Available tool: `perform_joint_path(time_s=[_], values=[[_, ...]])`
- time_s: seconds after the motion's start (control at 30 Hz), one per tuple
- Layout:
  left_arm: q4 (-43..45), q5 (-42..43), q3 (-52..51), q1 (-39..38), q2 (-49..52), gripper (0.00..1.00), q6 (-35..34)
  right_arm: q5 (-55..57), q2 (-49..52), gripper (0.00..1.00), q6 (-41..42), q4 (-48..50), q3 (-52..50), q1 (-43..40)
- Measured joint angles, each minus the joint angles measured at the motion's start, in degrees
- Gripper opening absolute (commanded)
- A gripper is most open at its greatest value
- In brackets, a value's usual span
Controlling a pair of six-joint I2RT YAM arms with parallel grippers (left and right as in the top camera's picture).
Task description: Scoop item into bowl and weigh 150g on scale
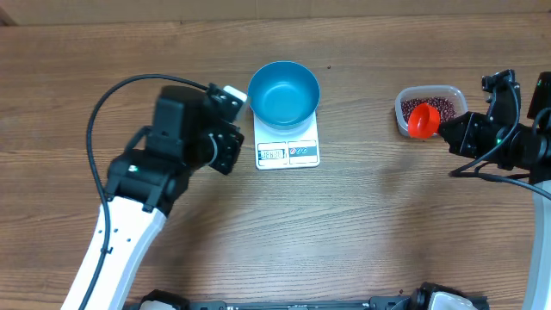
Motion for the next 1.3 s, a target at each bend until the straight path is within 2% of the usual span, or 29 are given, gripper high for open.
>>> perform_joint_path(time_s=[0.23,0.27,0.43,0.57,0.67,0.77,0.8,0.87,1.3], values=[[-0.9,4.3,0.0,2.4,0.0,0.05,6.5,0.0,0.0,0.04,0.0,0.1,0.0,0.0],[-0.9,4.5,0.0,2.4,0.0,0.07,6.9,0.0,0.0,0.04,0.0,0.1,0.0,0.0],[-1.1,5.0,0.0,2.4,0.0,0.3,8.5,0.0,0.0,0.04,0.0,0.1,0.0,0.0],[-1.1,5.3,0.0,2.4,0.0,0.36,8.7,0.0,0.0,0.04,0.0,0.1,0.0,0.0],[-1.1,5.5,0.0,2.4,0.0,0.54,8.9,0.0,0.0,0.04,0.0,0.1,0.0,0.0],[-1.2,5.5,0.0,2.4,0.0,0.62,8.7,0.0,0.0,0.04,0.0,0.1,0.0,0.0],[-1.3,5.5,0.0,2.4,0.0,0.68,8.6,0.0,0.0,0.04,0.0,0.1,0.0,0.0],[-1.3,5.5,0.0,2.4,0.0,0.98,8.2,0.0,0.0,0.04,0.0,0.0,0.0,0.0],[-1.3,5.6,0.0,2.4,0.0,1.0,7.0,0.0,0.0,0.04,0.0,-1.8,0.0,0.0]])
